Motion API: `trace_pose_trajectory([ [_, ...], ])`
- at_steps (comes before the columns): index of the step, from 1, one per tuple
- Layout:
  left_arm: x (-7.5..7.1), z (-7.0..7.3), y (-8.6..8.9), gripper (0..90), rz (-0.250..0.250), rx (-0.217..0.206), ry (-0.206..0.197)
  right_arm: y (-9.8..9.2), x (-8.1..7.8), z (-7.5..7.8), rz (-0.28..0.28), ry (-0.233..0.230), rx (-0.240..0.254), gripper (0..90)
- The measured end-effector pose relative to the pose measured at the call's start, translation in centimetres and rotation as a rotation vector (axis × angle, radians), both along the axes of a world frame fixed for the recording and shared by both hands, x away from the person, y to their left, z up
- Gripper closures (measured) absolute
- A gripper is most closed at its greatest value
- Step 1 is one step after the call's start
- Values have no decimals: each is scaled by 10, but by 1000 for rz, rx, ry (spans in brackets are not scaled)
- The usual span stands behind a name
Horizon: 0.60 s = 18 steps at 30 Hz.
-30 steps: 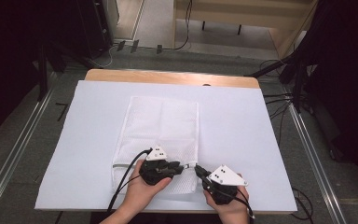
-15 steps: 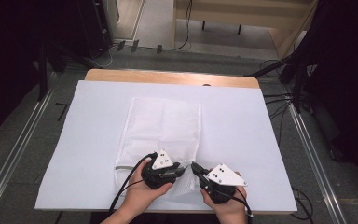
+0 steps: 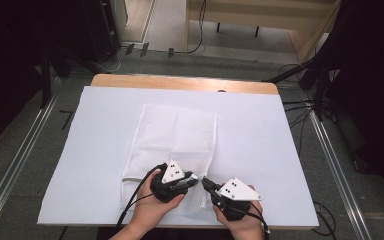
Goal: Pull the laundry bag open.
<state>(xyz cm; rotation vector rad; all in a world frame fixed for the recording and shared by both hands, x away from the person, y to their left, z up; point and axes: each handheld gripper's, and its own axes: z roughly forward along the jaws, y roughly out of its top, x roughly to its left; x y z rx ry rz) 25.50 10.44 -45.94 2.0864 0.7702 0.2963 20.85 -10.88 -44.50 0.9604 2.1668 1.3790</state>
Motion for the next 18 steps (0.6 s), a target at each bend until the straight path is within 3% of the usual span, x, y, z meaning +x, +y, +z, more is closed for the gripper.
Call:
trace_pose_trajectory([
  [4, 0, -2, -2, 700, -15, 6, 5, -1, 1, -1, -1, 1, -1, 900],
  [12, -5, -4, -8, 672, -26, 42, -24, -2, 1, -1, -5, 7, 4, 900],
  [16, -7, -4, -11, 718, -38, 61, -50, -2, 1, -2, -4, 8, 5, 900],
  [18, -9, -4, -14, 781, -52, 92, -87, -2, 1, -2, -4, 11, 8, 900],
])
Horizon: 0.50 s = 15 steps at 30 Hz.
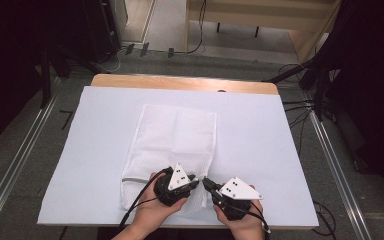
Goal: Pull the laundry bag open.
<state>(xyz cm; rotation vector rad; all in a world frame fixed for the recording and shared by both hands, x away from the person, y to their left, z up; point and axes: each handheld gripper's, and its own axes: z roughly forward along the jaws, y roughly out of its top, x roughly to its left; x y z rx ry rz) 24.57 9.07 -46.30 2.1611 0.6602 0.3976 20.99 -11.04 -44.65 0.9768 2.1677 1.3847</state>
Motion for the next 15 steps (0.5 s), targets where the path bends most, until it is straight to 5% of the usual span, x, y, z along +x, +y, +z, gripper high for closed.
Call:
trace_pose_trajectory([
  [3, -4, 1, -3, 871, -15, 41, -40, -1, 1, 0, -6, 5, 4, 900],
  [8, -7, 1, -4, 881, -19, 81, -69, -2, 2, 0, -38, 50, 16, 900],
  [15, -6, 0, -2, 883, -35, 99, -67, -2, 2, 1, -72, 82, -7, 900],
])
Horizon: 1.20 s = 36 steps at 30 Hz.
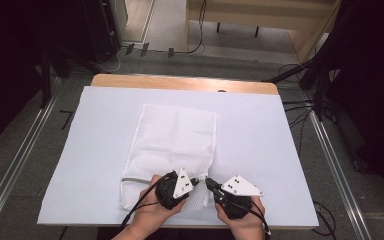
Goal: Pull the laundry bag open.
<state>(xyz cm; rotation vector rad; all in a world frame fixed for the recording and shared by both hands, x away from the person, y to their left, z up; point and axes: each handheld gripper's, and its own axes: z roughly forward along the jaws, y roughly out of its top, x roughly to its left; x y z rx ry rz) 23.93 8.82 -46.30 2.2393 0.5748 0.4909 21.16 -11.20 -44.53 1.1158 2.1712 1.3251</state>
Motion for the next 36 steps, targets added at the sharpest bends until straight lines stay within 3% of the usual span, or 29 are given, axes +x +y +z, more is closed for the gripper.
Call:
trace_pose_trajectory([
  [15, -1, 2, 15, 883, 5, 29, 9, -4, 3, -1, -28, -1, -28, 900],
  [36, 2, 14, 75, 883, 94, -5, 71, -10, 4, -1, -46, -6, -41, 900],
])
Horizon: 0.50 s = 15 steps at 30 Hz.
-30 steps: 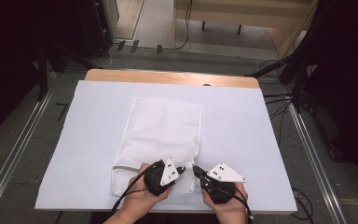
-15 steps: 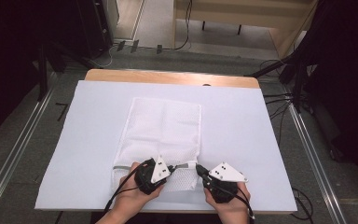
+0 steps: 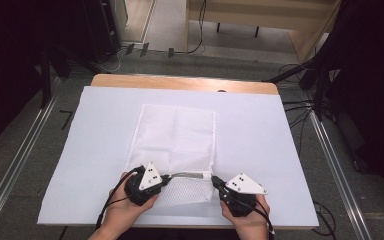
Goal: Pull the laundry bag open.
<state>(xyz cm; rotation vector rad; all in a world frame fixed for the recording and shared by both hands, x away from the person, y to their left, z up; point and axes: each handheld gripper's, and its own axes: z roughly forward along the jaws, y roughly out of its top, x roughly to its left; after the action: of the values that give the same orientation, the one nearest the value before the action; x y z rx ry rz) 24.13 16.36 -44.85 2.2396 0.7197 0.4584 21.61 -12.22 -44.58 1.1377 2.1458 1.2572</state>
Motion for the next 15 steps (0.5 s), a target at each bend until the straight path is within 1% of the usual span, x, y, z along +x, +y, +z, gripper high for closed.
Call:
trace_pose_trajectory([
  [2, 0, 0, 2, 883, 4, -1, 4, 0, 1, 0, -11, 5, -8, 900],
  [3, 0, 1, 4, 883, 2, 6, 5, -1, 1, -1, -10, 6, -12, 900],
  [4, 0, 1, 5, 883, 9, 0, 7, -1, 1, -1, -10, 6, -12, 900],
  [5, 0, 1, 7, 883, 16, 7, 3, -1, 1, -1, -16, 7, -17, 900],
  [6, 1, 2, 14, 883, 35, 4, 12, -3, 2, -1, -32, 6, -30, 900],
  [7, 1, 2, 14, 883, 35, 4, 12, -3, 2, -1, -32, 6, -30, 900],
  [8, 2, 3, 19, 883, 45, -3, 17, -7, 3, -1, -49, 7, -26, 900],
  [9, 3, 3, 24, 883, 51, -21, 29, -10, 4, -1, -52, 11, -20, 900],
  [11, 4, 3, 33, 883, 67, -41, 45, -11, 5, -1, -53, 10, -17, 900],
  [13, 2, 3, 40, 883, 75, -34, 49, -14, 5, -1, -60, 13, -15, 900],
  [15, 1, 3, 45, 883, 84, -28, 51, -14, 6, -1, -64, 11, -24, 900],
])
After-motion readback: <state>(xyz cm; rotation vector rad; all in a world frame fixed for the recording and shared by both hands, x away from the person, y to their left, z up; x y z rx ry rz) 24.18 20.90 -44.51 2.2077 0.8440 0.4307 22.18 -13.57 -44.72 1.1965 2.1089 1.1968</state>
